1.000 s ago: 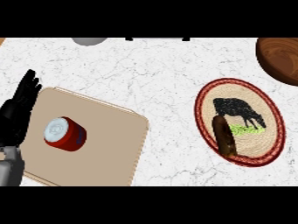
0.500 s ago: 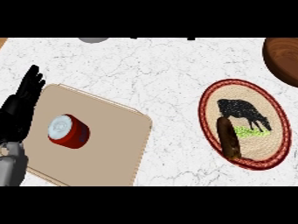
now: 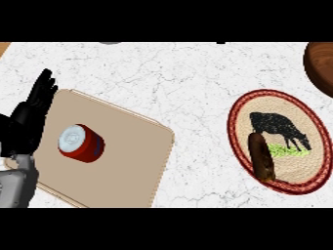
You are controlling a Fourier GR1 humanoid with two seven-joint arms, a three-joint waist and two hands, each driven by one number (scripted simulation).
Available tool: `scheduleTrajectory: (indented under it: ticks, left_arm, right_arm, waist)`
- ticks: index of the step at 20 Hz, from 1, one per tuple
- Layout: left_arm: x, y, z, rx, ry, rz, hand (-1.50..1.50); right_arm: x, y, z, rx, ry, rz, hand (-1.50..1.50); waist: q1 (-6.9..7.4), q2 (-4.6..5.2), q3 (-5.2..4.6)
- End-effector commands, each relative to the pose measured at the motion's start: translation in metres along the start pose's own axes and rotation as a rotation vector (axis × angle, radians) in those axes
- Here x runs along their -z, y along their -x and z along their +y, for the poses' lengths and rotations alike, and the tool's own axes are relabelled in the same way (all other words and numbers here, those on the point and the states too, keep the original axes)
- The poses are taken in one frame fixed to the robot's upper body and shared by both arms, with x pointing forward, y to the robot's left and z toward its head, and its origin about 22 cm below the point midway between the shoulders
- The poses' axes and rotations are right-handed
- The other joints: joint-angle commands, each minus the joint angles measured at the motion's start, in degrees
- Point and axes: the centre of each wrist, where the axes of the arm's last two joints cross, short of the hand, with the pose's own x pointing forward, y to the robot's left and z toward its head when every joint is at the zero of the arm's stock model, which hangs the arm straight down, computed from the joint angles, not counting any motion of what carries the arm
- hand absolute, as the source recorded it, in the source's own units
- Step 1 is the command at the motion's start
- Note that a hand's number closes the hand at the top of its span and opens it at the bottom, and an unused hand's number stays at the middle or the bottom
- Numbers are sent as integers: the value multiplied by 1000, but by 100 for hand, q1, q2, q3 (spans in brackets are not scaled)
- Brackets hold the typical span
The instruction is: Pick the bell pepper from the placemat and place it in the bowl
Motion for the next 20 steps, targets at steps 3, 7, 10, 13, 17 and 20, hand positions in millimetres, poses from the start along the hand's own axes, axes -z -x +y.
scheduleTrajectory:
  ticks: [3, 7, 10, 13, 17, 20]
  left_arm:
    - [-1, -1, -2, -27, 28, 3, 0]
    - [-1, 3, -4, 2, 19, -8, 0]
    - [3, -2, -16, -17, -6, -7, 0]
    - [1, -5, 2, -7, -1, -12, 0]
    - [0, 1, 9, -5, -18, 8, 0]
    - [-12, 9, 7, -14, 10, 14, 0]
  right_arm:
    - [-5, 17, -1, 17, -160, 84, -150]
    - [-14, 32, -3, 138, -163, 6, -150]
    - [-12, 32, -8, 387, -101, -53, -150]
    - [-15, 36, -13, 656, 53, -49, -150]
    - [-36, 66, -32, 869, 126, -59, -150]
    - [-53, 85, -44, 898, 113, -9, -150]
  waist:
    - [114, 25, 11]
    - [100, 64, 26]
    - [-51, 20, 31]
    - [4, -2, 46]
    - [-116, 9, 44]
    - [20, 29, 43]
